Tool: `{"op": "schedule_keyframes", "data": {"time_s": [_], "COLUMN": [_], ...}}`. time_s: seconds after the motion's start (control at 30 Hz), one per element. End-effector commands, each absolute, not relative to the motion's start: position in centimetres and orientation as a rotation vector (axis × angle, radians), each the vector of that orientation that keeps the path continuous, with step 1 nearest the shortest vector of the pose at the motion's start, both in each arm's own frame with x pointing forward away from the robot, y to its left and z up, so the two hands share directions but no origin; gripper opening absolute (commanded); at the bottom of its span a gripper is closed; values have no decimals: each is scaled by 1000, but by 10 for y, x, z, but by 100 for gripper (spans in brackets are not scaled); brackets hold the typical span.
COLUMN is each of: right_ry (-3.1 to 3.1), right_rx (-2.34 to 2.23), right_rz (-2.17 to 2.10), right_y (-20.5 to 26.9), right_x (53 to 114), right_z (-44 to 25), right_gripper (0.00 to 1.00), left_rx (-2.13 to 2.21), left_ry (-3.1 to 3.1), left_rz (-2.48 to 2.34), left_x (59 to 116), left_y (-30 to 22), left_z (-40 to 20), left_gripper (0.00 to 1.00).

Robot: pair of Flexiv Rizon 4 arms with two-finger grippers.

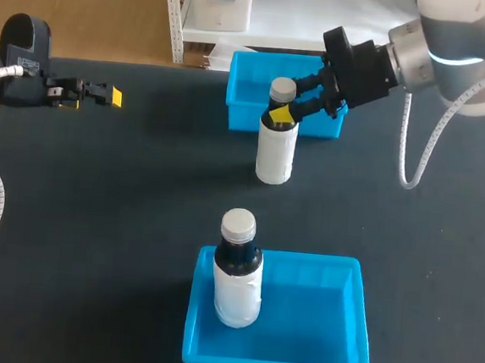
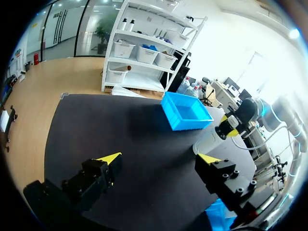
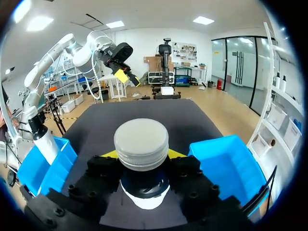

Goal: Pick up the bottle, and place it in the far bin if it is heavy, or in the near bin if it is light.

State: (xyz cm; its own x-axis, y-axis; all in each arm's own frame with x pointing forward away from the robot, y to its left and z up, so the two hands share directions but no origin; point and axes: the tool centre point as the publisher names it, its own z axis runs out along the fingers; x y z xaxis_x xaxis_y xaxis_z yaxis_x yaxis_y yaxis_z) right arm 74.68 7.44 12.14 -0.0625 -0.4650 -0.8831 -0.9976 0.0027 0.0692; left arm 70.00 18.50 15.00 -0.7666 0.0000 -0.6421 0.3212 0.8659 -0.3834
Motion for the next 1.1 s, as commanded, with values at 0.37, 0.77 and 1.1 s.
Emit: {"op": "schedule_keyframes", "data": {"time_s": [0.37, 0.77, 1.1], "right_ry": [1588, 1588, 1618], "right_rx": [-1520, -1499, -1465], "right_rz": [910, 894, 937], "right_y": [35, 6, 3], "right_x": [724, 641, 567], "right_z": [184, 230, 234], "right_gripper": [0, 0, 0], "left_rx": [231, 231, 231], "left_ry": [2374, 2374, 2374], "left_rz": [-636, -636, -636], "left_x": [700, 700, 700], "left_y": [185, 185, 185], "left_z": [150, 150, 150], "left_gripper": [100, 100, 100]}}
